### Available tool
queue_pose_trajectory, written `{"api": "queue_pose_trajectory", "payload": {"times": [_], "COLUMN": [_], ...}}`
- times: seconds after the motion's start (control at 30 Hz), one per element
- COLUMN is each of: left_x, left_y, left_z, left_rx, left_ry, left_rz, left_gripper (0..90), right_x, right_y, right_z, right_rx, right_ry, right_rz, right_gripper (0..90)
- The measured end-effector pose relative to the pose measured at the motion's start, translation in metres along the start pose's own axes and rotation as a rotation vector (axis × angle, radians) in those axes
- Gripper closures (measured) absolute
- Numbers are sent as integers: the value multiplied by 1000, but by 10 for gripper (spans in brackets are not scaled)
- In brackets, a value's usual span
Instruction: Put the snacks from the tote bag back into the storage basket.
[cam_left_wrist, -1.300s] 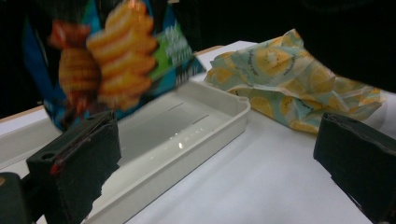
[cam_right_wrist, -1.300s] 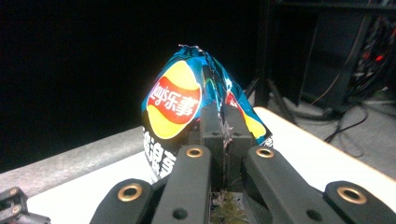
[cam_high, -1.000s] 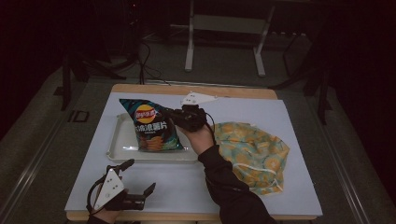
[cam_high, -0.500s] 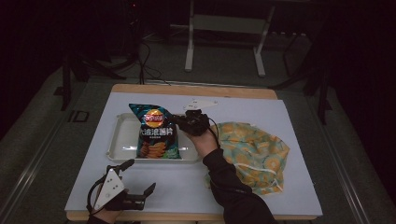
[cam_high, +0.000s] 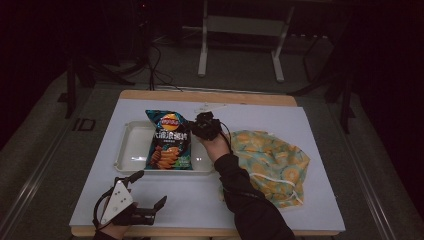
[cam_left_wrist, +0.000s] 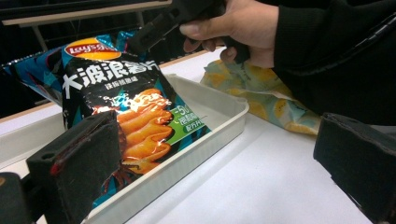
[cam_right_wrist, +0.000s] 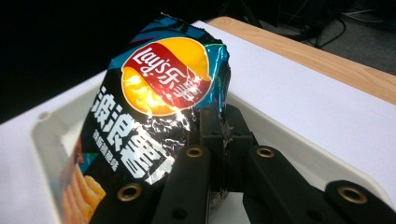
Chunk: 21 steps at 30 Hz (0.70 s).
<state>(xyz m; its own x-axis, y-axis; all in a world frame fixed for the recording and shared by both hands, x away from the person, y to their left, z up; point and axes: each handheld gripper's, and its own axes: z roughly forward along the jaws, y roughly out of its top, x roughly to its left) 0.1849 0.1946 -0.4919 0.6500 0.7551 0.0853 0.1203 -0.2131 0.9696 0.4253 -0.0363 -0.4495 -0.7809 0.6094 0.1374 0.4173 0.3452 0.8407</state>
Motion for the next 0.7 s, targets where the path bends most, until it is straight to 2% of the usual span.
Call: {"api": "queue_pose_trajectory", "payload": {"times": [0.23,0.33,0.37,0.5,0.63,0.7], "left_x": [0,0,0,0,0,0], "left_y": [0,0,0,0,0,0], "left_z": [0,0,0,0,0,1], "left_rx": [3,2,2,2,2,3], "left_ry": [1,1,1,1,3,5], "left_rz": [1,1,1,1,-1,0], "left_gripper": [12,12,11,11,12,12], "right_x": [-4,-5,-5,-5,-5,-4], "right_y": [2,2,3,8,13,14], "right_z": [9,10,9,1,-9,-13], "right_rx": [29,26,27,3,-11,-1], "right_ry": [-17,-31,-49,-68,-68,-42], "right_rz": [-5,-1,0,9,4,5], "right_gripper": [868,770,715,611,509,446]}}
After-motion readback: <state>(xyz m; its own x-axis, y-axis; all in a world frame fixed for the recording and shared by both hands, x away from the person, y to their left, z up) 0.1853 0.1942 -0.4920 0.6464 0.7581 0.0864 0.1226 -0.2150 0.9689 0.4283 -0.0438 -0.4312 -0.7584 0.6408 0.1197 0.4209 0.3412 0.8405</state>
